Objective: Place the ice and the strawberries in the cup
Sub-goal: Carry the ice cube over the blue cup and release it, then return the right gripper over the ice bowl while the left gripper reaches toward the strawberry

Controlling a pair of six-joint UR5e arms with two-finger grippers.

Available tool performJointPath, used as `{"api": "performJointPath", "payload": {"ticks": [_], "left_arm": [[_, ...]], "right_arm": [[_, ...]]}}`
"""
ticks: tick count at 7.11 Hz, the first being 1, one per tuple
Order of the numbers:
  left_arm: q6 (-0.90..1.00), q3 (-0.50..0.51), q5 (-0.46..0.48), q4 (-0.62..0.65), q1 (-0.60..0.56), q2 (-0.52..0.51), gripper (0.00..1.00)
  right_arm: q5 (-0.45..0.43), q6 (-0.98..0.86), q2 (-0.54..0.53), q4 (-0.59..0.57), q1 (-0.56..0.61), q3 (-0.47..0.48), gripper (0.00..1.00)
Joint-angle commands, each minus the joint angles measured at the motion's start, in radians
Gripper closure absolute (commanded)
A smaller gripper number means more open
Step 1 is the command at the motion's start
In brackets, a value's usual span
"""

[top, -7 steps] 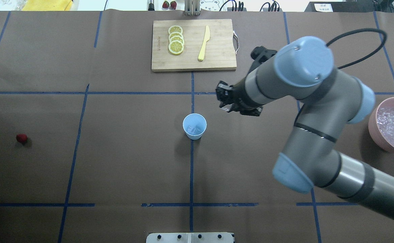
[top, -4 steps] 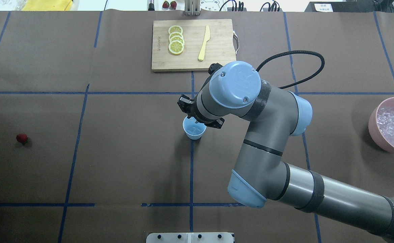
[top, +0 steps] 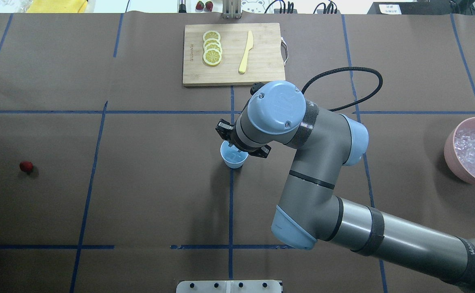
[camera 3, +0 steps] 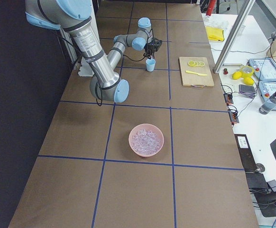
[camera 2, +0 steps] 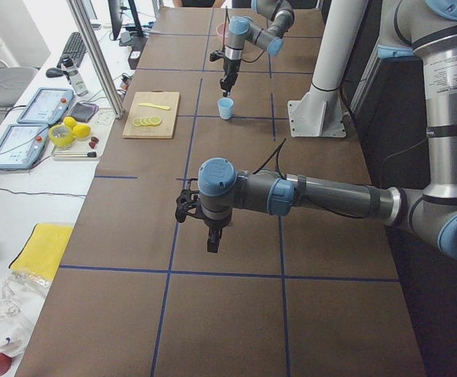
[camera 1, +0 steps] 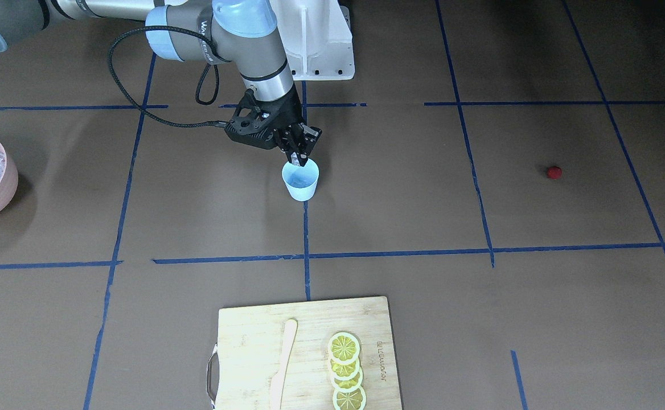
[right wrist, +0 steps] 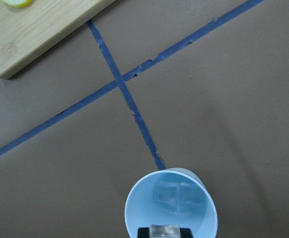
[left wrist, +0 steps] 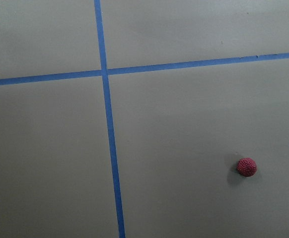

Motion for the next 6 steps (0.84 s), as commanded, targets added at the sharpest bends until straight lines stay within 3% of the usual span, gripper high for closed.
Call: {"api": "performJointPath", "payload": {"ticks": [1, 3, 4, 5, 6], "left_arm": [[0.000, -0.002, 0.000, 0.000, 0.000, 0.000, 0.00], [0.000, 0.006, 0.002, 0.000, 0.000, 0.000, 0.00], [0.000, 0.022, 0.005, 0.002, 0.009, -0.001, 0.00], [-0.009, 0.038, 0.006, -0.003, 0.049, -0.003, 0.00], [-0.097, 0.036, 0.003, -0.023, 0.076, -0.012, 0.00]], "right_arm": [[0.000, -0.001, 0.000, 0.001, 0.000, -0.003, 0.39], [0.002, -0.001, 0.002, 0.001, 0.003, 0.006, 0.37], [0.020, 0.001, -0.017, -0.012, 0.052, 0.058, 0.24], [0.114, -0.001, -0.131, -0.010, 0.133, 0.157, 0.01], [0.223, -0.077, -0.261, -0.009, 0.232, 0.266, 0.01]]}}
